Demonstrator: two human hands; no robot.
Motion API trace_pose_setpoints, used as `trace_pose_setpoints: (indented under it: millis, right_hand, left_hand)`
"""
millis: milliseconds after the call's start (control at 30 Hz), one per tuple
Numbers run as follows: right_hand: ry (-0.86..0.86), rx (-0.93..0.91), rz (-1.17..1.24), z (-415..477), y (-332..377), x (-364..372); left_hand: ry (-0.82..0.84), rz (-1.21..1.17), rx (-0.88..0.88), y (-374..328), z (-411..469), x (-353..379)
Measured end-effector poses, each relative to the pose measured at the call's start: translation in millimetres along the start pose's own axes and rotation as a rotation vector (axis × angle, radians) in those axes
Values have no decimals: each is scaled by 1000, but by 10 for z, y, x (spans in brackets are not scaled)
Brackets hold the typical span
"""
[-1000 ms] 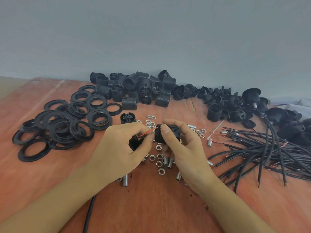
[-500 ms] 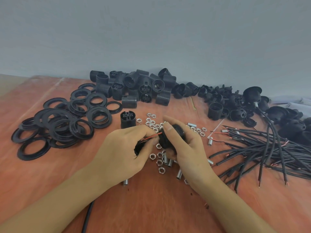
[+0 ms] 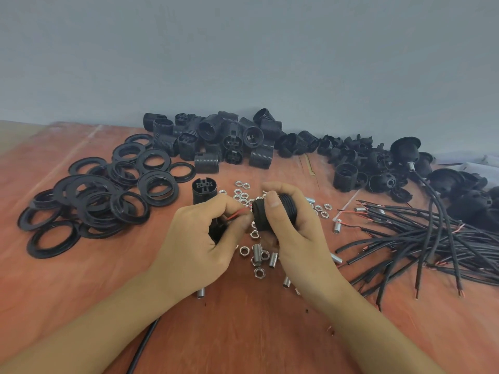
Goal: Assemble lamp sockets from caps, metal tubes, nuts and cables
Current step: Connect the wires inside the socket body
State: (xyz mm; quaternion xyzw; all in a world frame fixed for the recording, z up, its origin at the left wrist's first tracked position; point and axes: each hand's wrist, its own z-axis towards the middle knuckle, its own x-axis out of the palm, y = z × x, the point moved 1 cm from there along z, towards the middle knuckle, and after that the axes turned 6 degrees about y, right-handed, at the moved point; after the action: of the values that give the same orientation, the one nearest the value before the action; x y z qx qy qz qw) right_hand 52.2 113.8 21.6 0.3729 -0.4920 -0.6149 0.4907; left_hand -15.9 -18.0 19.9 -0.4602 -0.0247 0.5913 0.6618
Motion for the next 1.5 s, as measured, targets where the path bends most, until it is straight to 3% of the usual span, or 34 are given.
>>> trace_pose_setpoints:
  millis: [200, 467, 800, 1033, 1167, 1367, 1500]
  right_hand:
    - [-152, 123, 154, 58, 13, -115]
    - [-24, 231, 202, 51, -48, -29]
    - [-19, 222, 227, 40, -33, -8]
    - [-65, 209, 146, 35, -23, -3]
    - [-74, 195, 51, 27, 31, -79]
    - [67, -103, -240, -29, 89, -98]
    - [28, -65, -334, -8, 42, -108]
  left_hand:
    - [-66, 2, -49, 3, 31, -61]
    - [11, 8, 22, -90, 28, -71]
    - [27, 5, -7, -96, 36, -92]
    - [83, -6, -33, -78, 43, -95]
    - [107, -156, -151, -51, 42, -71]
    - [145, -360, -287, 12, 89, -75]
    - [143, -313, -250, 17, 75, -66]
